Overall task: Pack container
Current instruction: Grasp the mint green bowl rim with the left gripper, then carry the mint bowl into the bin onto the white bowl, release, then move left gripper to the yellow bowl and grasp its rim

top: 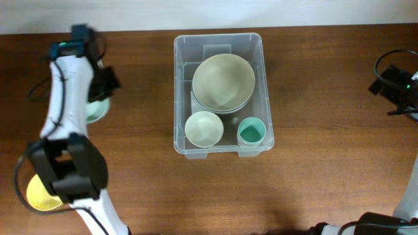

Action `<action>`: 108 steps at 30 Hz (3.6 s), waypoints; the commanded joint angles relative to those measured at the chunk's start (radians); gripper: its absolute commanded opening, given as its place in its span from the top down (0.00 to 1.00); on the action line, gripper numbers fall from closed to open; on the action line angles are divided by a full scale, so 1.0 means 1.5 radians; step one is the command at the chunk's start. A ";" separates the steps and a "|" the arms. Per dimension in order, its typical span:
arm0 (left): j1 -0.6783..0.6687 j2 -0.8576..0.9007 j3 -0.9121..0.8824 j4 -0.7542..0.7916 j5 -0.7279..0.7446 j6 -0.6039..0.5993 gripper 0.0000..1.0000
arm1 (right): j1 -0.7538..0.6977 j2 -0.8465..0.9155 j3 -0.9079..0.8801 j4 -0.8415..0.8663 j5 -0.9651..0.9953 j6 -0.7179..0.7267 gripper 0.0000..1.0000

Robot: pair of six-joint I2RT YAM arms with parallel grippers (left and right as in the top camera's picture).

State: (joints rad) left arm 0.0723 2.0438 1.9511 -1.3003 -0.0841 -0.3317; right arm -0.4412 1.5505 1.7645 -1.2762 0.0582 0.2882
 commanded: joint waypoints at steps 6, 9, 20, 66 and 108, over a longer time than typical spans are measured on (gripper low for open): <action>-0.293 -0.137 0.036 -0.005 0.018 0.011 0.99 | -0.003 0.002 0.005 0.000 -0.001 0.003 0.01; -0.382 -0.126 0.033 -0.003 0.018 0.010 0.99 | -0.003 0.002 0.005 -0.001 -0.001 0.003 0.01; -0.504 0.006 0.031 -0.031 0.022 -0.012 0.99 | -0.003 0.002 0.005 -0.002 -0.001 0.003 0.01; 0.247 -0.303 -0.286 -0.098 -0.106 -0.100 0.18 | -0.003 0.002 0.005 -0.002 -0.002 0.003 0.01; 0.333 -0.199 -0.637 0.354 -0.027 -0.022 0.87 | -0.002 0.002 0.005 -0.002 -0.001 0.003 0.01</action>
State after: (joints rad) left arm 0.5682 1.7409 0.9901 -0.7689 -0.1513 -0.3695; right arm -0.4412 1.5505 1.7645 -1.2793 0.0586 0.2878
